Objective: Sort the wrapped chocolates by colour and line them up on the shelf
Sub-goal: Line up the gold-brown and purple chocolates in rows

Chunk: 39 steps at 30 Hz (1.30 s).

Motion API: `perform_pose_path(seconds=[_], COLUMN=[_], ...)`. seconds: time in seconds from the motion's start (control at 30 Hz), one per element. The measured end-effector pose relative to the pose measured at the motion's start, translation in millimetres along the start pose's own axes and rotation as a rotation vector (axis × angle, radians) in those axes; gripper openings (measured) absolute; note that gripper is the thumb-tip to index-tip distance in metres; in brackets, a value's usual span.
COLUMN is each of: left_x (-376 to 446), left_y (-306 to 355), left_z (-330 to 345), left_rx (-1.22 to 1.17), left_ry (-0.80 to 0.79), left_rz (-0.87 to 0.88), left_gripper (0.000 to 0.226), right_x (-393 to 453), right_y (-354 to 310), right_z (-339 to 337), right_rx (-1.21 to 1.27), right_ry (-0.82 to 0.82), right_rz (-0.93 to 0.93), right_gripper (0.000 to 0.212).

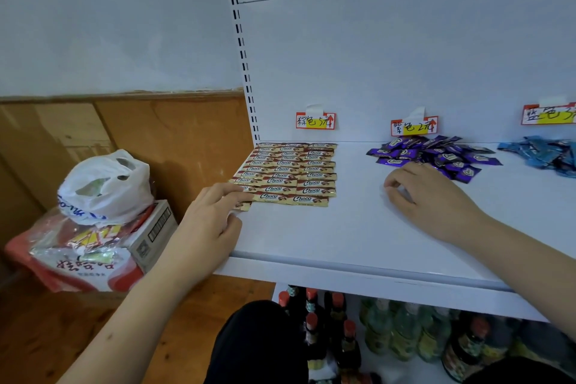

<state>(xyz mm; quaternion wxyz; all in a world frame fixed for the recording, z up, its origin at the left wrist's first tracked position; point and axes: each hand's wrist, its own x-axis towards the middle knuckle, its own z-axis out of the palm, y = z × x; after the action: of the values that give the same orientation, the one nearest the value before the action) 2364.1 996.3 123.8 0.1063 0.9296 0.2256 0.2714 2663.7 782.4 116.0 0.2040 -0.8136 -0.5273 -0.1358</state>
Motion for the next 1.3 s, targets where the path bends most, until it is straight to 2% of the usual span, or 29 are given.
perform_pose_path(seconds=[0.13, 0.3, 0.47, 0.57, 0.73, 0.87, 1.03, 1.2, 1.3], left_x=[36, 89, 138, 173, 223, 229, 230, 224, 220], left_y=[27, 87, 147, 170, 195, 188, 178, 184, 188], left_z=[4, 28, 80, 119, 174, 205, 202, 180, 163], left_rx=[-0.102, -0.247, -0.338, -0.287, -0.127, -0.030, -0.116, -0.188, -0.152], left_ry=[0.022, -0.035, -0.094, -0.119, -0.180, -0.254, -0.304, -0.370, -0.431], left_rz=[0.045, 0.094, 0.085, 0.061, -0.064, 0.011, 0.071, 0.101, 0.165], left_gripper=[0.034, 0.033, 0.030, 0.028, 0.039, 0.049, 0.051, 0.030, 0.024], right_x=[3, 16, 34, 48, 61, 62, 64, 56, 49], right_y=[7, 32, 72, 101, 134, 145, 148, 144, 140], right_z=[-8, -38, -66, -67, -33, -6, -15, -39, -60], right_rx=[0.018, 0.041, -0.031, -0.007, -0.041, -0.103, 0.016, 0.253, 0.294], right_ry=[0.017, 0.113, 0.156, 0.092, -0.050, -0.145, -0.206, -0.268, -0.362], right_rz=[0.002, 0.046, 0.196, 0.294, 0.360, 0.335, 0.288, 0.285, 0.273], right_gripper=[0.021, 0.022, 0.029, 0.032, 0.044, 0.054, 0.055, 0.049, 0.042])
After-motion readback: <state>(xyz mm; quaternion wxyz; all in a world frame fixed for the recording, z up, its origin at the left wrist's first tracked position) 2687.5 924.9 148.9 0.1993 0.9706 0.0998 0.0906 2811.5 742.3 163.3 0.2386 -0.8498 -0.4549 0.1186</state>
